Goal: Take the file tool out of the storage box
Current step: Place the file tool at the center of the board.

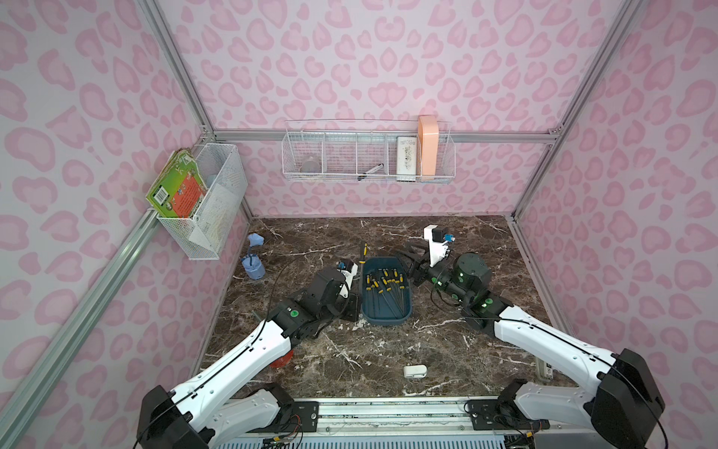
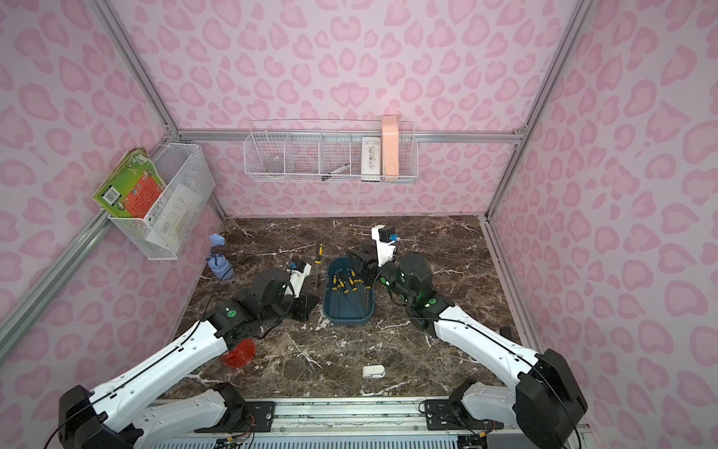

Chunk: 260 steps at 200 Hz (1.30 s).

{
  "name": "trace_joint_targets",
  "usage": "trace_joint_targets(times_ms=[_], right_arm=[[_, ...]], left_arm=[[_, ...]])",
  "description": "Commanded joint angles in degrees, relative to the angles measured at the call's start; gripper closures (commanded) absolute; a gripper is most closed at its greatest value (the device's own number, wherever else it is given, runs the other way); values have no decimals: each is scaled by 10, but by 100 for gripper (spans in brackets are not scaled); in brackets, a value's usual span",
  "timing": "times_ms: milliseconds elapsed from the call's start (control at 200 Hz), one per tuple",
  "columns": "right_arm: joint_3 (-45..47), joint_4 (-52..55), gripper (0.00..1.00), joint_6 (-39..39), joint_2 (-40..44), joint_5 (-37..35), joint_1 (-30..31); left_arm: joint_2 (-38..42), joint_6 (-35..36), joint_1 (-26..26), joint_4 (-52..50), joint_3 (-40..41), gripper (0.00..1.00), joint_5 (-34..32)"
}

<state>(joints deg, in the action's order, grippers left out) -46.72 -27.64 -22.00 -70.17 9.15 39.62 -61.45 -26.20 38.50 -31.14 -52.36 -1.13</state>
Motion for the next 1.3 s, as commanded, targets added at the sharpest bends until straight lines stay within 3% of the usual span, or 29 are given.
trace_joint_targets(times_ms=[0,150,290,405,520,660,1295], right_arm=[[9,27,50,4,9,33,-13],[16,47,49,4,13,58,-24],[21,56,48,5,14,69,-31],[22,58,48,5,15,72,-33],[22,59,48,7,14,73,-36],[20,58,48,6,4,80,-40],[13,61,47,7,-20,93,-41]], left_arm=[[-25,-1,-4,-182,-22,100,-130],[-109,-2,-25,-225,-39,100,-130],[-197,27,-71,-190,-43,100,-88],[-299,37,-109,-229,-111,100,-77],[-360,54,-112,-225,-140,100,-32],[-417,51,-127,-229,-156,100,-32],[-443,45,-144,-206,-159,100,8]])
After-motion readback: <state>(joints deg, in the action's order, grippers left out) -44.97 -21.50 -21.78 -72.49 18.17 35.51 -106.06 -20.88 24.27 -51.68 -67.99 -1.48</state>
